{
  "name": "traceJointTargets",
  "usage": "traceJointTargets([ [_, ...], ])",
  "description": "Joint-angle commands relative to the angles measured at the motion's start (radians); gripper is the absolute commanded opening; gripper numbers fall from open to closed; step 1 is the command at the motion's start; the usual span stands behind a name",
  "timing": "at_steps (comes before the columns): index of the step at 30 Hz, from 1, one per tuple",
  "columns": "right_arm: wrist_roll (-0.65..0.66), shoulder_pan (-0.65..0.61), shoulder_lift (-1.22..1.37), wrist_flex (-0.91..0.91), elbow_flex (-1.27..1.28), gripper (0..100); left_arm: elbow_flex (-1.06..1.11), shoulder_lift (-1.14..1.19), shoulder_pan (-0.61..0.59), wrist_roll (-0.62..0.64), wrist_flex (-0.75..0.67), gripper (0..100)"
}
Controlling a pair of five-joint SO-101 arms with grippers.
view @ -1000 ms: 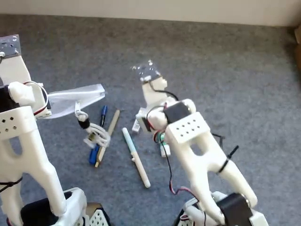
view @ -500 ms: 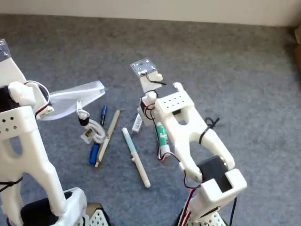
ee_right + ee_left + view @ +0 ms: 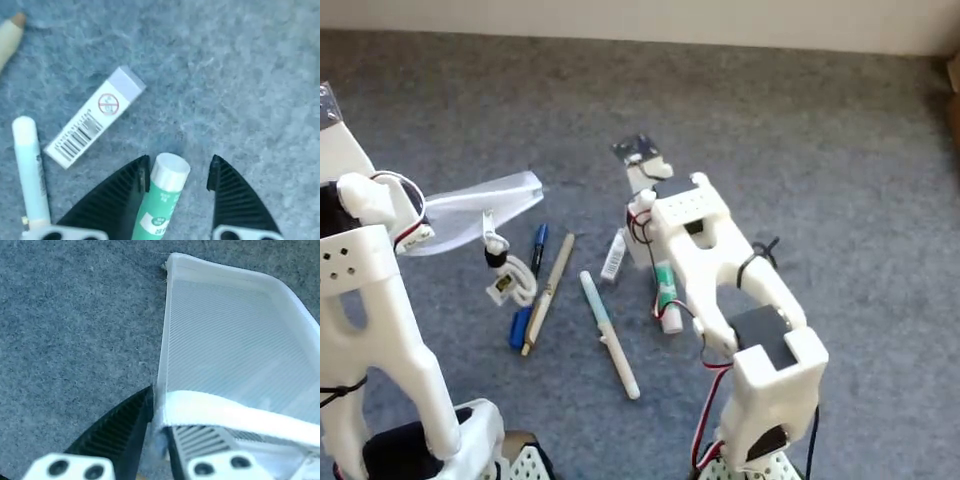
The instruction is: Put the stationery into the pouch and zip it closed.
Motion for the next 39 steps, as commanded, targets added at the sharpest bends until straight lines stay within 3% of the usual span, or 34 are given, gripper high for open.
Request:
traceJointTargets([
  [1,0.012,0.015,-0.001,0.007,-0.084,17.6,-0.001,-0.03,-0.008,0.012,0.011,5],
  [7,0.012,0.015,0.088,0.127,-0.186,9.0,-0.001,-0.03,-0.008,0.012,0.008,5],
  [20,0.012,0.019,0.378,0.512,-0.659,8.7,-0.001,-0.03,-0.012,0.012,0.008,5],
  [39,0.014,-0.048,0.203,0.641,-0.734,8.7,0.001,-0.025,-0.013,0.009,0.009,5],
])
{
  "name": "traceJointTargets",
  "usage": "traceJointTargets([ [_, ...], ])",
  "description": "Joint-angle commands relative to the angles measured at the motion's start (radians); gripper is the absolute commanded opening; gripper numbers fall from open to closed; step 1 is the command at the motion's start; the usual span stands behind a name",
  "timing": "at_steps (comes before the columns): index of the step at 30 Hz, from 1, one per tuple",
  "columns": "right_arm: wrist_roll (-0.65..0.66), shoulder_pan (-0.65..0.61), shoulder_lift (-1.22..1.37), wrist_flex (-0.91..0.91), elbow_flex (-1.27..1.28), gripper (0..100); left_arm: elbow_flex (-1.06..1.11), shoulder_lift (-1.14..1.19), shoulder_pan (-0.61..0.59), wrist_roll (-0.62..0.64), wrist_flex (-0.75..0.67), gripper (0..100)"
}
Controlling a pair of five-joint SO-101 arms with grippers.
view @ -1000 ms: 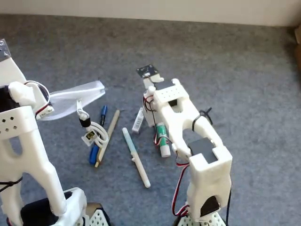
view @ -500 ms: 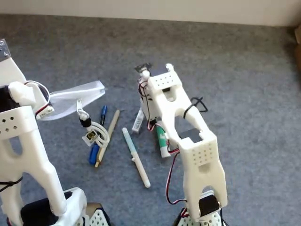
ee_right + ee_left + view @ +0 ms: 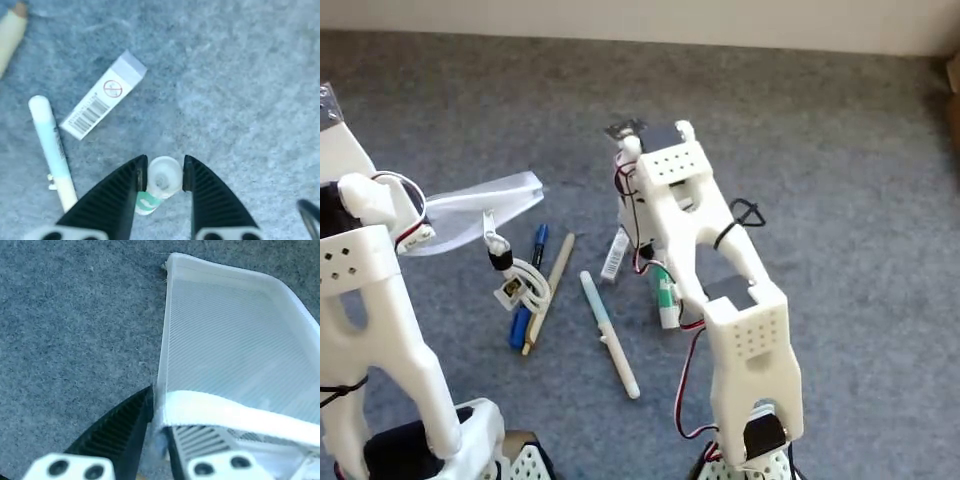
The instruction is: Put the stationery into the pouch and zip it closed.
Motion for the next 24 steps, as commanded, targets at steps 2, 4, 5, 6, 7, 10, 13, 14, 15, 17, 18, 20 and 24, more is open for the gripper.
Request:
traceJointTargets([
  [2,0.011,-0.068,-0.17,0.044,-0.042,8.7,0.001,-0.025,-0.013,0.009,0.009,5],
  [4,0.011,-0.087,-0.216,0.048,-0.042,8.7,0.001,-0.024,-0.013,0.009,0.009,5],
  [5,0.011,-0.094,-0.237,0.05,-0.042,8.7,0.007,-0.025,-0.013,0.009,0.008,5],
  [6,0.011,-0.101,-0.259,0.051,-0.042,8.7,0.018,-0.028,-0.013,0.009,0.005,5],
  [7,0.011,-0.107,-0.28,0.051,-0.042,8.7,0.022,-0.028,-0.013,0.009,0.005,5],
  [10,0.011,-0.113,-0.343,0.051,-0.042,8.7,0.027,-0.028,-0.012,0.009,0.003,5],
  [13,0.011,-0.113,-0.406,0.051,-0.042,8.7,0.025,-0.028,-0.012,0.011,0.003,5],
  [14,0.011,-0.113,-0.426,0.051,-0.042,8.7,0.025,-0.028,-0.012,0.011,0.003,5],
  [15,0.011,-0.113,-0.446,0.051,-0.042,8.7,0.025,-0.028,-0.012,0.011,0.003,5],
  [17,0.011,-0.113,-0.484,0.051,-0.042,8.7,0.025,-0.028,-0.012,0.011,0.003,5],
  [18,0.011,-0.113,-0.504,0.051,-0.042,8.7,0.025,-0.028,-0.012,0.011,0.003,5],
  [20,0.011,-0.133,-0.55,0.051,-0.047,8.7,0.025,-0.028,-0.012,0.011,0.003,5],
  [24,0.011,-0.194,-0.667,0.051,-0.05,8.7,0.025,-0.028,-0.012,0.011,0.003,5],
])
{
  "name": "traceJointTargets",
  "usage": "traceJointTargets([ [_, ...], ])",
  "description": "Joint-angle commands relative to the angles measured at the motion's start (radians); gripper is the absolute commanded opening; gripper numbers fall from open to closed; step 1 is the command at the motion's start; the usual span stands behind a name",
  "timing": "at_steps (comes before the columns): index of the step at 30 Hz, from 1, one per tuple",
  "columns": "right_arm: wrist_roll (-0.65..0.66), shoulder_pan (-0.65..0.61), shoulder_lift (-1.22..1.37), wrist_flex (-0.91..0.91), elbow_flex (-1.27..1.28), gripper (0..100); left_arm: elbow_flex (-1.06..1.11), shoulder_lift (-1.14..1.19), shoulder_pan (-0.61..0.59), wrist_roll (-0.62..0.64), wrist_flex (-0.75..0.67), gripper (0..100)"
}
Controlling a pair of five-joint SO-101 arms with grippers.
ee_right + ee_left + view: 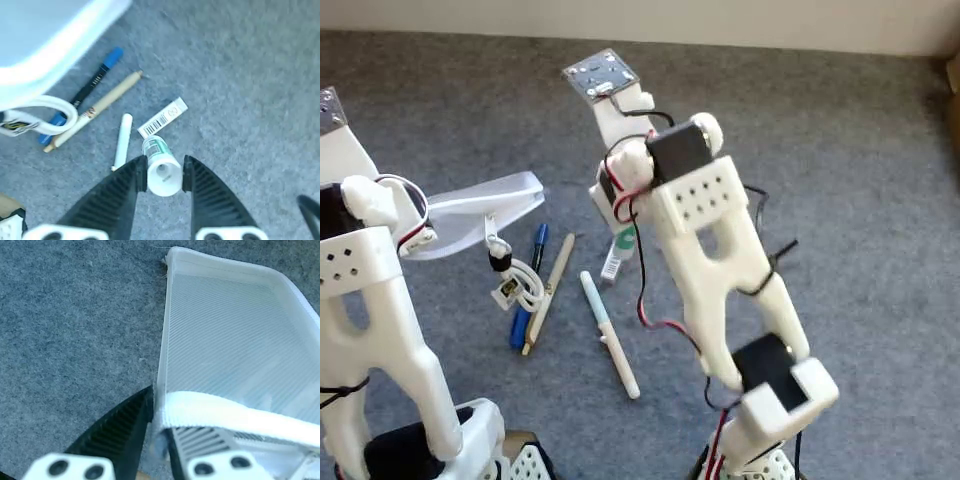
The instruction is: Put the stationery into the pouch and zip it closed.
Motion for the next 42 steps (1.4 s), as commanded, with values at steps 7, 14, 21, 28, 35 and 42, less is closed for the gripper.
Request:
traceJointTargets([
  [7,0.011,-0.193,-0.326,0.013,-0.051,8.7,-0.001,-0.027,-0.012,0.011,0.003,5],
  [14,0.087,-0.282,-0.401,-0.016,-0.053,8.7,-0.001,-0.027,-0.01,0.012,0.003,5],
  [21,0.107,-0.317,-0.4,-0.16,-0.05,8.7,-0.001,-0.027,-0.01,0.012,0.003,5],
  [28,0.109,-0.36,-0.4,-0.323,-0.048,8.7,-0.001,-0.027,-0.012,0.012,0.003,5],
  [35,0.109,-0.415,-0.395,-0.492,-0.03,8.7,-0.001,-0.027,-0.013,0.012,0.003,5],
  [42,0.107,-0.452,-0.389,-0.687,0.104,8.7,0.001,-0.027,-0.013,0.012,0.003,5],
])
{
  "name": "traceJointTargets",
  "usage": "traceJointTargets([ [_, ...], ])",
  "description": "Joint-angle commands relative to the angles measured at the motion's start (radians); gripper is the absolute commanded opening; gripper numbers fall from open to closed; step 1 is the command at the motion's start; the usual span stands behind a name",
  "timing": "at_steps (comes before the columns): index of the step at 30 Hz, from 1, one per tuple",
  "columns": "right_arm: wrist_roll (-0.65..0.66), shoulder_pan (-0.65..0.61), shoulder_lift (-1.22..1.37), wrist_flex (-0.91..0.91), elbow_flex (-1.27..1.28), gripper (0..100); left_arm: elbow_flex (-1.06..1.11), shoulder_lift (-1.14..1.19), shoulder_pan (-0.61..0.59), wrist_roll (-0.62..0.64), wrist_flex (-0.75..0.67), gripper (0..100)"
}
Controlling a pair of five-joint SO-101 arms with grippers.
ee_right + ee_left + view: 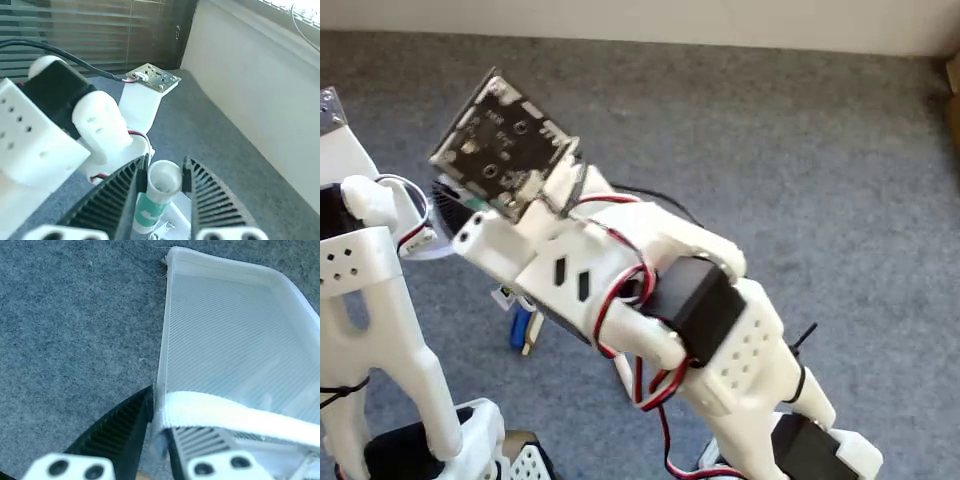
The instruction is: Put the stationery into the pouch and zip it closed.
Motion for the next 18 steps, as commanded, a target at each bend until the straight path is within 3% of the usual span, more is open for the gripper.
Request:
traceJointTargets([
  [1,0.009,-0.015,-0.027,-0.114,0.065,8.7,0.001,-0.027,-0.013,0.012,0.003,5],
  [11,0.009,-0.012,-0.035,-0.39,0.361,8.7,0.001,-0.027,-0.013,0.011,0.003,5],
  [18,0.009,-0.012,-0.035,-0.418,0.455,8.7,0.001,-0.027,-0.013,0.009,0.003,5],
])
